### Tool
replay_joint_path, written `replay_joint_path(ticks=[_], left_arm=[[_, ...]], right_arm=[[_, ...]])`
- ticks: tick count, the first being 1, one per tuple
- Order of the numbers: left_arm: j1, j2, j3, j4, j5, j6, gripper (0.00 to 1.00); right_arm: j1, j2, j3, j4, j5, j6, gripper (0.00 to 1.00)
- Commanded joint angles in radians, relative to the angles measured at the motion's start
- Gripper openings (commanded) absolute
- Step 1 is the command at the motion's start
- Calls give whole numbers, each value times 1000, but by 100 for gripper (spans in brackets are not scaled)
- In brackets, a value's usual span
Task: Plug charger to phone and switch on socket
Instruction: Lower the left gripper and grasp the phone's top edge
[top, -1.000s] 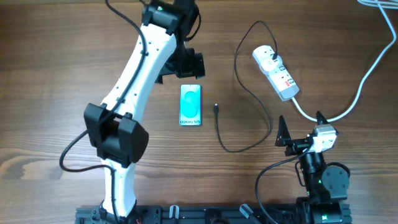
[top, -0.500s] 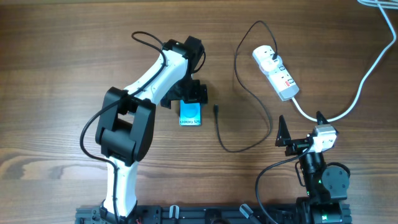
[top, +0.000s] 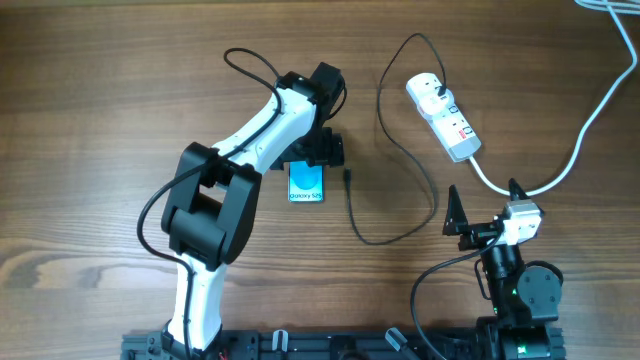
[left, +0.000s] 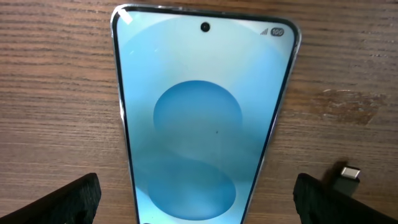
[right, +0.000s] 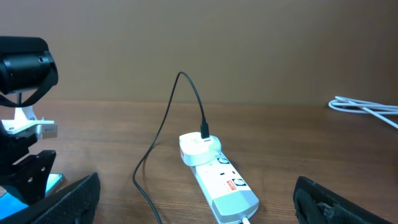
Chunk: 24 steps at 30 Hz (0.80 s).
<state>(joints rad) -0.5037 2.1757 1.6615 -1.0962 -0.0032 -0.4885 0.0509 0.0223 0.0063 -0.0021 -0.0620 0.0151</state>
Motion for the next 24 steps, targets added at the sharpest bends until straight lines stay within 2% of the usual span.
replay_joint_path(ticks=[1,6,12,24], left_arm=[[4,24,-9,13,-17,-13,100],[5,24,-9,19,-17,33,100],[5,24,-16,13,-18,32,100],[6,24,-154,163,-17,36,100]], right_arm=[[1,-6,-1,3,10,12,100],[1,-6,-1,3,10,11,100],[1,-6,-1,3,10,11,100],[1,-6,-1,3,10,11,100]])
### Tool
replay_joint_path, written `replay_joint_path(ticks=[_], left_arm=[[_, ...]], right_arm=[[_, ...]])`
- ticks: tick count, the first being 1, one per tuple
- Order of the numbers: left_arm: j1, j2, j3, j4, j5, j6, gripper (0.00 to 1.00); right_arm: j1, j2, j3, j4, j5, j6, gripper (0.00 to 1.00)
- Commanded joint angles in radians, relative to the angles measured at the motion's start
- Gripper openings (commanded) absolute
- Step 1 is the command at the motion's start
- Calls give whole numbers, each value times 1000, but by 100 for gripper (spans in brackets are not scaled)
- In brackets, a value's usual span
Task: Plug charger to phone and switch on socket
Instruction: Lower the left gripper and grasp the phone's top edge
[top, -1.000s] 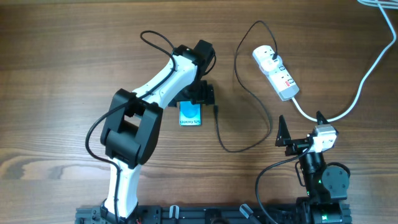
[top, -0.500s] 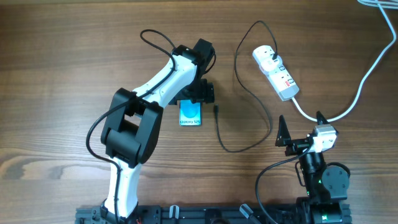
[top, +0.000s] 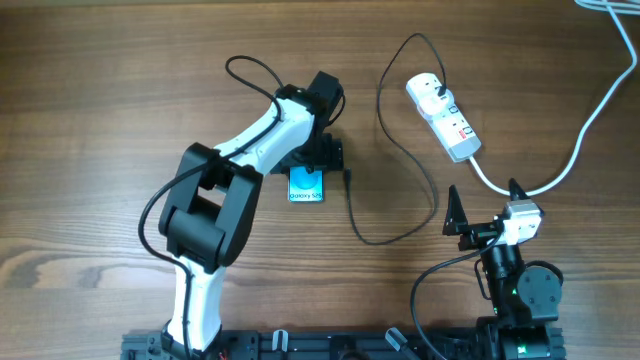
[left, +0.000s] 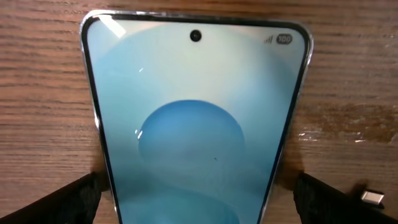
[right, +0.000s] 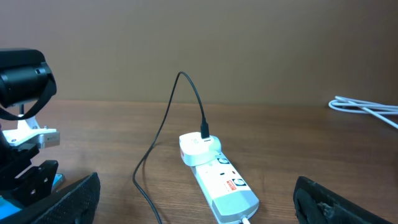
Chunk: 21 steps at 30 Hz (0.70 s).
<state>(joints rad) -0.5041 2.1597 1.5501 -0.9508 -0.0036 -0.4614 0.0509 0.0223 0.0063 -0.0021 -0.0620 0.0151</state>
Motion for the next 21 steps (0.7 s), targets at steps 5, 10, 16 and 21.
replay_joint_path(ticks=[5,10,16,21], left_arm=[[16,40,-43,14,-16,8,100],[18,40,-44,-8,-33,13,100],[18,40,-45,-15,-31,29,96],[18,40,-45,-20,-32,35,90]], right_arm=[[1,-6,-1,3,10,12,100],[1,-6,-1,3,10,12,100],[1,-6,-1,3,10,11,100],[1,-6,-1,3,10,11,100]])
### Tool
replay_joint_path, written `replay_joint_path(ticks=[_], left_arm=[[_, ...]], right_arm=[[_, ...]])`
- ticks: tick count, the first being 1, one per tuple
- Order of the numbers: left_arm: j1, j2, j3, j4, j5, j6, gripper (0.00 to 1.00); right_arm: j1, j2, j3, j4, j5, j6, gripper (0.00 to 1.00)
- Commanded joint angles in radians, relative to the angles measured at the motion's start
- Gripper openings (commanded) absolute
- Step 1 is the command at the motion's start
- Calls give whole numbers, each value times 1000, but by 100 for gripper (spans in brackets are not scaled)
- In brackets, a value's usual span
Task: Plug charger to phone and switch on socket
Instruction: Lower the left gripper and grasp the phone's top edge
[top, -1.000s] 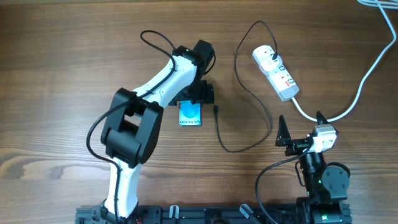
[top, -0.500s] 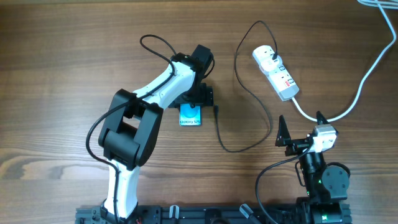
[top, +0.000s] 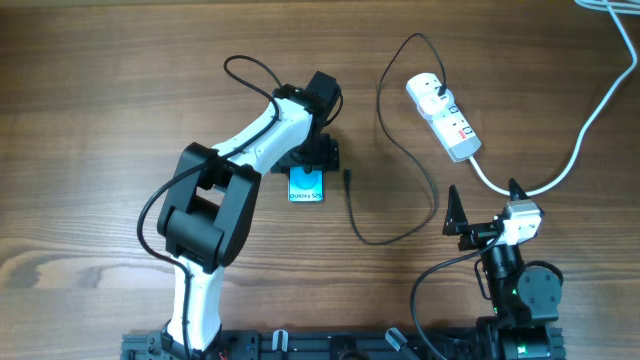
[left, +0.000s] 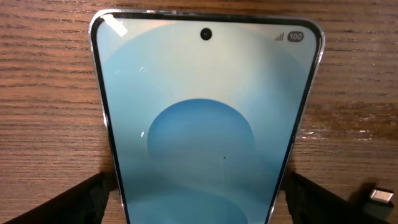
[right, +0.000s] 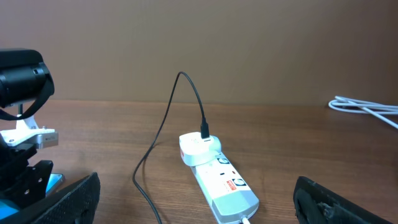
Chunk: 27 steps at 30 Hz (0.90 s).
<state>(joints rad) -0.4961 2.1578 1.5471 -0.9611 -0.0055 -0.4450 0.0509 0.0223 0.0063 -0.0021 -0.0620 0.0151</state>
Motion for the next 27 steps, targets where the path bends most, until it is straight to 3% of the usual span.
replay_joint_path(ticks=[1,6,18,27], left_arm=[[10,42,-42,-11,-30,19,88],[10,42,-42,-11,-30,18,78],[11,41,-36,-17,-29,18,72],[19,-14,90,-106,37,-10,69]], right_arm=[[1,-6,-1,3,10,11,100],[1,-6,-1,3,10,11,100],[1,-6,-1,3,10,12,100],[1,-6,-1,3,10,11,100]])
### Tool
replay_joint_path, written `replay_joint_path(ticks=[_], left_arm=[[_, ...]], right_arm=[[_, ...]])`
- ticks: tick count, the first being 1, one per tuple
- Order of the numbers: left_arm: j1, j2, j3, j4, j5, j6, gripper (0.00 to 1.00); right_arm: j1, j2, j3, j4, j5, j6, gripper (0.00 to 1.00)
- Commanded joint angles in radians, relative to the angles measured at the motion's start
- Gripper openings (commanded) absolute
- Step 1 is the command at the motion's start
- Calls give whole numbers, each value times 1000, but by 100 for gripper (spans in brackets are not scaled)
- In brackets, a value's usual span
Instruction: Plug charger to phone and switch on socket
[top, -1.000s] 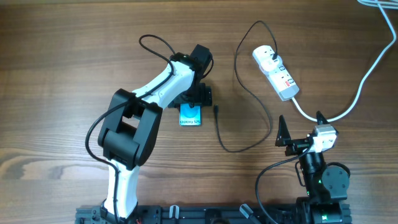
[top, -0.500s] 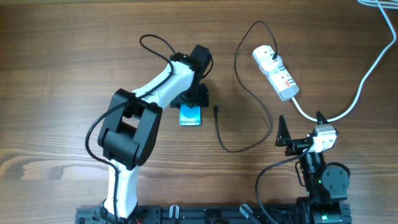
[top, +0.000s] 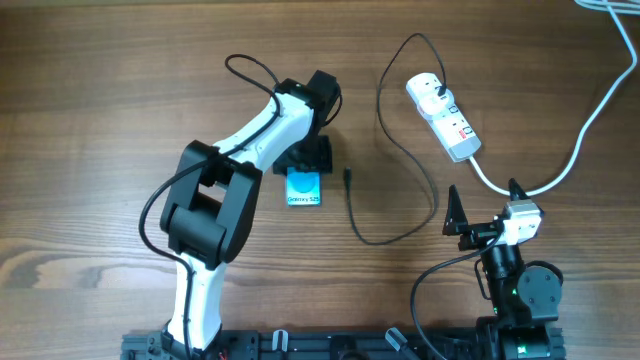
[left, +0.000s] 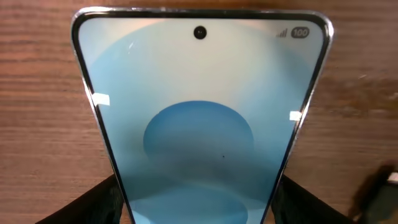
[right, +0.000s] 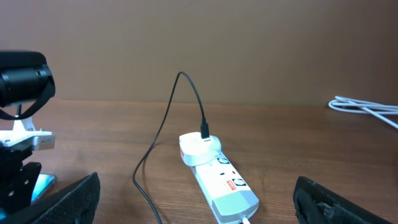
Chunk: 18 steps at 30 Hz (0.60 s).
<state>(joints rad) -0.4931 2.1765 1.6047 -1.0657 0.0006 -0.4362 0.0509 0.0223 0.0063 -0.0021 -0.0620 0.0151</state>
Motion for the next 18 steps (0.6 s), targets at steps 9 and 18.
replay_joint_path(ticks=[9,18], left_arm=[[22,-49,-6,30,16,-21,70],[7,-49,-171,157,16,-28,100]], right_arm=[[1,-6,-1,3,10,11,100],[1,-6,-1,3,10,12,100]])
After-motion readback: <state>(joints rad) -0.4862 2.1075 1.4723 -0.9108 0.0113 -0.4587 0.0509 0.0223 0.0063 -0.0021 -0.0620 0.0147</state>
